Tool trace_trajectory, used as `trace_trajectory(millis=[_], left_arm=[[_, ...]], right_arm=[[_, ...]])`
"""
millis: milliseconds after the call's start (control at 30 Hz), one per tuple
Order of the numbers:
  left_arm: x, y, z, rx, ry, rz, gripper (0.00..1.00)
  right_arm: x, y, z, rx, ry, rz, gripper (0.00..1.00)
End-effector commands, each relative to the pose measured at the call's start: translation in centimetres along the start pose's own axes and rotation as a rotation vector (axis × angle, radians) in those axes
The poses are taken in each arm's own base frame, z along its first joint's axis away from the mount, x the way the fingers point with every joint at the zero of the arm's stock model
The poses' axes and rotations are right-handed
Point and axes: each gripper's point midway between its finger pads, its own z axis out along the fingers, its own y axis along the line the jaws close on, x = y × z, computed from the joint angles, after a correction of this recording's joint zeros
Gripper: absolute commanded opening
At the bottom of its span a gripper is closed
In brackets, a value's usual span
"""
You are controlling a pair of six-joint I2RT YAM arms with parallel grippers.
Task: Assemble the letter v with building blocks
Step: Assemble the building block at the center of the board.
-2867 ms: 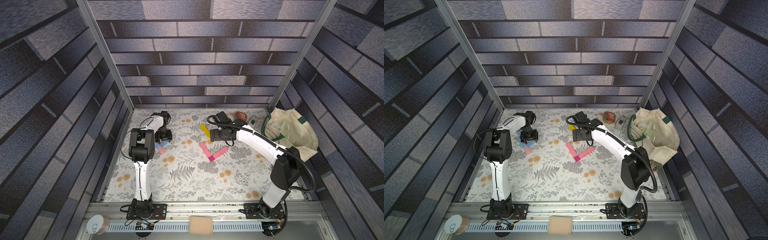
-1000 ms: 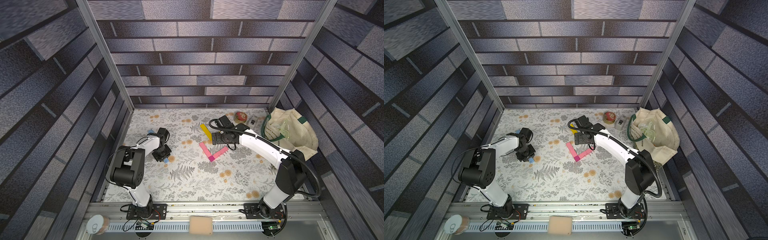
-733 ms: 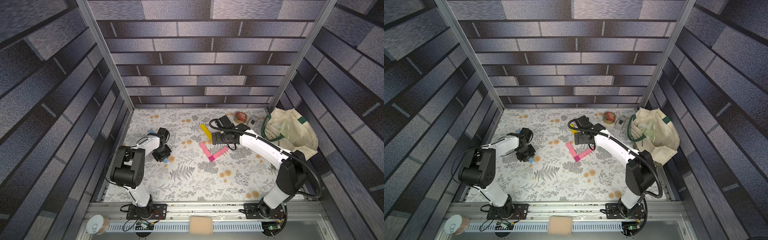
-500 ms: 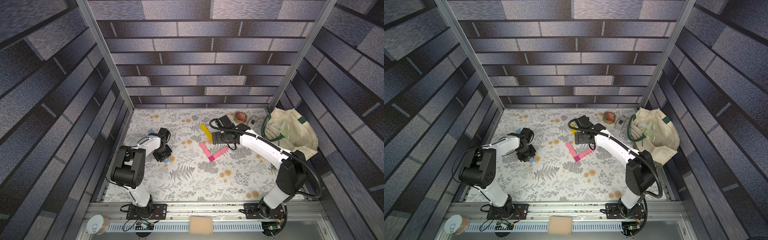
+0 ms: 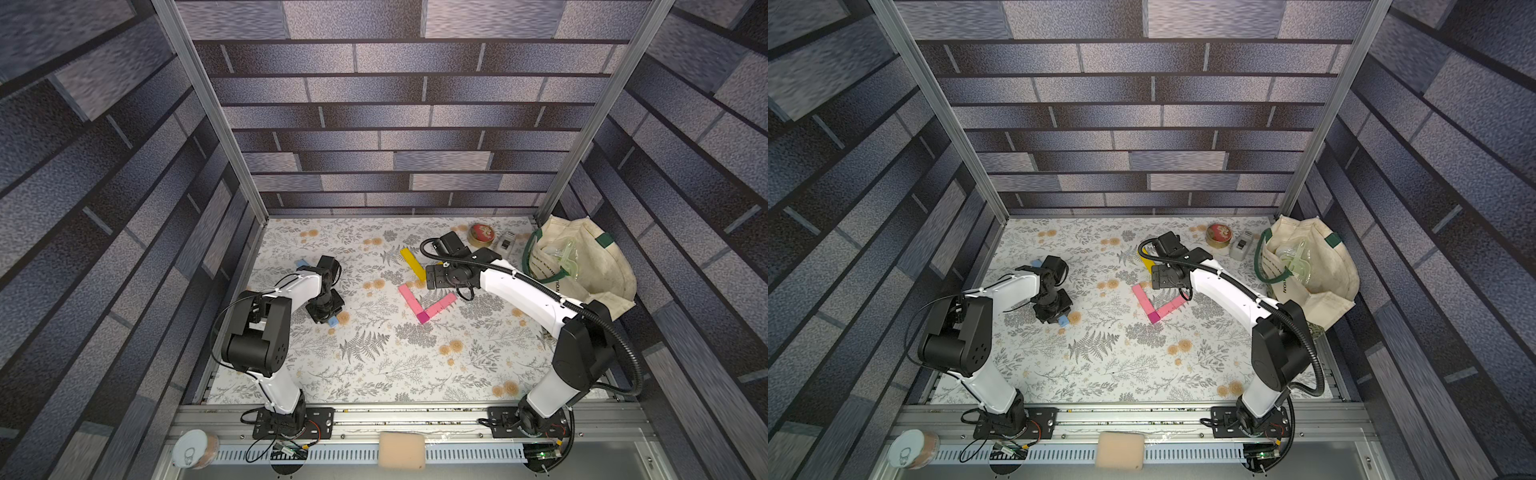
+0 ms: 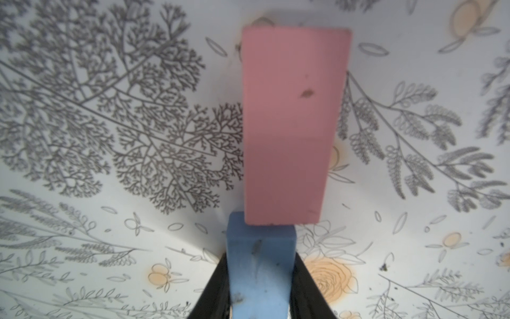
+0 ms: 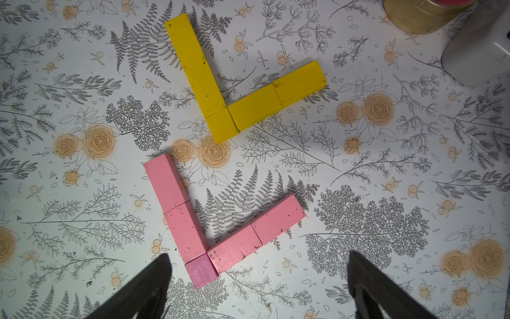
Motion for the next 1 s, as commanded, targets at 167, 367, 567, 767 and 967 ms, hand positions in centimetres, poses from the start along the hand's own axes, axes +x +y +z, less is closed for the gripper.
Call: trace_trajectory(millis=[167,367,567,767,967], left_arm=[[0.19,-0.31,1.8,0.0,0.027,0.013,0.34],[0.04,-0.47,1.63,-0.004,0.023,0.021,0.35],[-0.04,-0.49,1.41,-0.003,0.019,0.024,0.37],[-0.09,-0.35,1.67,-0.009,0.022,0.026,0.39],[-0.2,-0.36,1.7,-0.011,0.02,0.029,0.39]], right_arm=[[-0.41,-0.63,-0.73,0.0,-0.027,0.012,1.0],[-0.43,-0.6,-0.74,-0.002,-0.027,0.013,1.0],[-0.43,-0.5,-0.6,-0.004,-0.023,0.013,1.0],[-0.62,-0.44,-0.74,-0.006,-0.025,0.01,1.0],[-0.58,-0.48,-0.68,-0.003,-0.023,0.01,1.0]])
